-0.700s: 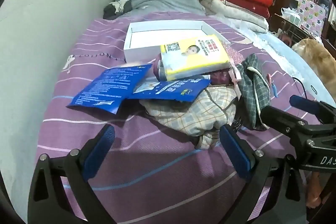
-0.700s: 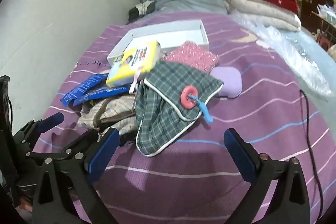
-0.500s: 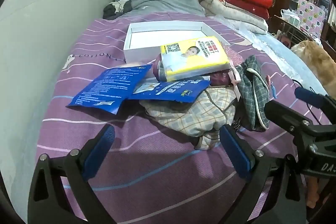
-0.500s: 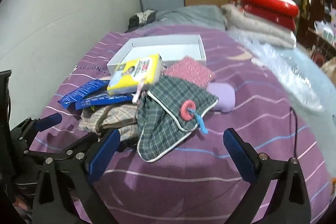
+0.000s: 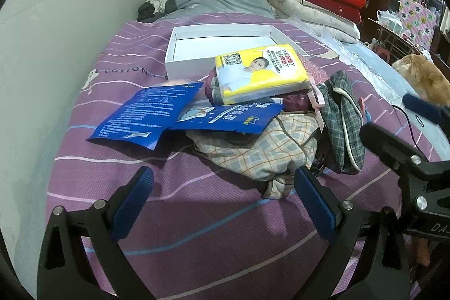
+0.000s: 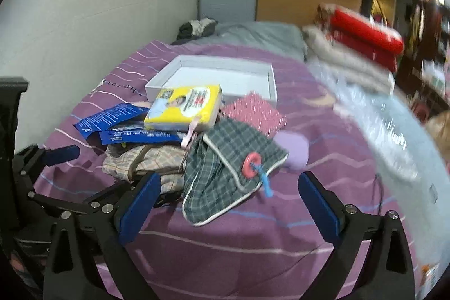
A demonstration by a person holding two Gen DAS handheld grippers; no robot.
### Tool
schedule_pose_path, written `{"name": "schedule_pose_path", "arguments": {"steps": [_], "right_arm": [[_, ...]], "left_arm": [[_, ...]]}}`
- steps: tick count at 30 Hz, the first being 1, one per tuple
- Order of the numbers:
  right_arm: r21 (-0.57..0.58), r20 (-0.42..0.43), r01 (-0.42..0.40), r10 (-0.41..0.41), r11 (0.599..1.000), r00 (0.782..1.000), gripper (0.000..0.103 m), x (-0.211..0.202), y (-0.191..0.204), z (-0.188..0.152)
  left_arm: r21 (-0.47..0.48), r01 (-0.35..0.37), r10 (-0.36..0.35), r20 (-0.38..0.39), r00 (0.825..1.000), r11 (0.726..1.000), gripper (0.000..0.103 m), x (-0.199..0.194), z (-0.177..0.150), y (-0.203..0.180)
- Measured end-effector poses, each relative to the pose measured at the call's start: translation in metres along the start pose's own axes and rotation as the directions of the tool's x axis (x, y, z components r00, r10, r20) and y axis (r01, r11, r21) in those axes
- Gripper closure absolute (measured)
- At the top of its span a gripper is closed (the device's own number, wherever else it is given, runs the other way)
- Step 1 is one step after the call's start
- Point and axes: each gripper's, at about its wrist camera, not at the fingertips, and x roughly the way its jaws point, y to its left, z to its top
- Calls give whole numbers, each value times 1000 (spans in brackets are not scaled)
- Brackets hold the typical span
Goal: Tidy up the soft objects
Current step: 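Move both tools toward the pile of cloth bags on the bed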
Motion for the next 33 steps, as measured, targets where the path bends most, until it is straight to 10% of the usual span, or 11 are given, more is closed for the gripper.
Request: {"name": "schedule_pose_path", "arguments": {"steps": [5, 16, 33], "right_arm": [[-42, 54, 106, -103, 993, 993, 0, -7, 2, 0], [12, 15, -207, 206, 978, 978, 0, 8, -3, -6], [68, 33, -271, 269, 960, 962, 0, 10, -15, -6]], "left_arm": [[-6, -2, 2, -3, 1000, 1000, 3, 2, -1, 2], [-22, 5, -4, 8, 1000, 1000, 3, 2, -1, 5], [-5, -17, 17, 2, 1000, 1000, 3, 5, -2, 7]]}}
